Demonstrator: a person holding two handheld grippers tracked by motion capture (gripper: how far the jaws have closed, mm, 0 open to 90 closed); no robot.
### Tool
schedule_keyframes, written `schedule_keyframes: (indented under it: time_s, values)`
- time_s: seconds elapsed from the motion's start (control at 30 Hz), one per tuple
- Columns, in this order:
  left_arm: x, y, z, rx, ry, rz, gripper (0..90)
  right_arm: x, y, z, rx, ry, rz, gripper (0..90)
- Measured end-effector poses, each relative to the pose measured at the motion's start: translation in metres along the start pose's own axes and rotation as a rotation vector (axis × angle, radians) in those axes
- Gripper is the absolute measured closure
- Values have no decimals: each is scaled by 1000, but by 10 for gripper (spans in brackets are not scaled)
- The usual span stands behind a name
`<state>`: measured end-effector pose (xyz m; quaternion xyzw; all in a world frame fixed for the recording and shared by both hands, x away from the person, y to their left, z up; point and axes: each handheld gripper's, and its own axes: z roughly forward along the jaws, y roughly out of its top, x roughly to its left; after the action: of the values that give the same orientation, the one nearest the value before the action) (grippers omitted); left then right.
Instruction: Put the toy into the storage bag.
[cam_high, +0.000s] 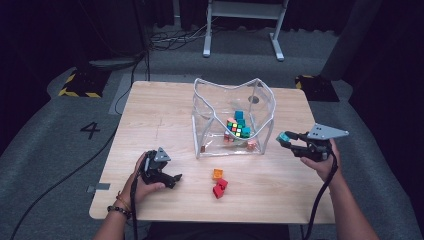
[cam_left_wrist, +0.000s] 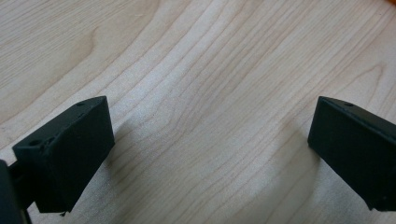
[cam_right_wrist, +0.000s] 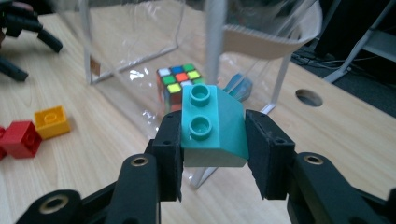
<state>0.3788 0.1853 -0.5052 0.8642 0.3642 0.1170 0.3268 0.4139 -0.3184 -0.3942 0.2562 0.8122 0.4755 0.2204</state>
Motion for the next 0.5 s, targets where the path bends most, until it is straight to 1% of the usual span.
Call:
schedule_keyframes:
  time_s: [0.03, 0.07, 0.1, 0.13, 0.2, 0.27, 0.3, 0.37, 0.43, 0.5]
  values:
    - [0, 0, 0, 0, 0, 0, 5, -3, 3, -1, -8, 1, 8, 592]
    - [0, 0, 0, 0, 0, 0, 5, -6, 6, -2, -12, -7, 10, 592]
    - [0, 0, 0, 0, 0, 0, 5, -8, 10, -3, -16, -14, 3, 592]
    - [0, 0, 0, 0, 0, 0, 5, -10, 14, -3, -16, -15, 6, 592]
    - [0, 0, 0, 0, 0, 0, 5, -14, 21, -4, -19, -26, -9, 592]
    - [0, 0, 0, 0, 0, 0, 5, -17, 29, -5, -26, -23, -7, 592]
    - [0, 0, 0, 0, 0, 0, 5, -19, 33, -6, -30, -34, -12, 592]
    - [0, 0, 0, 0, 0, 0, 5, -21, 39, -7, -38, -31, -6, 592]
    - [0, 0, 0, 0, 0, 0, 5, -22, 47, -7, -42, -44, -20, 592]
    - [0, 0, 0, 0, 0, 0, 5, -24, 54, -7, -51, -43, -23, 592]
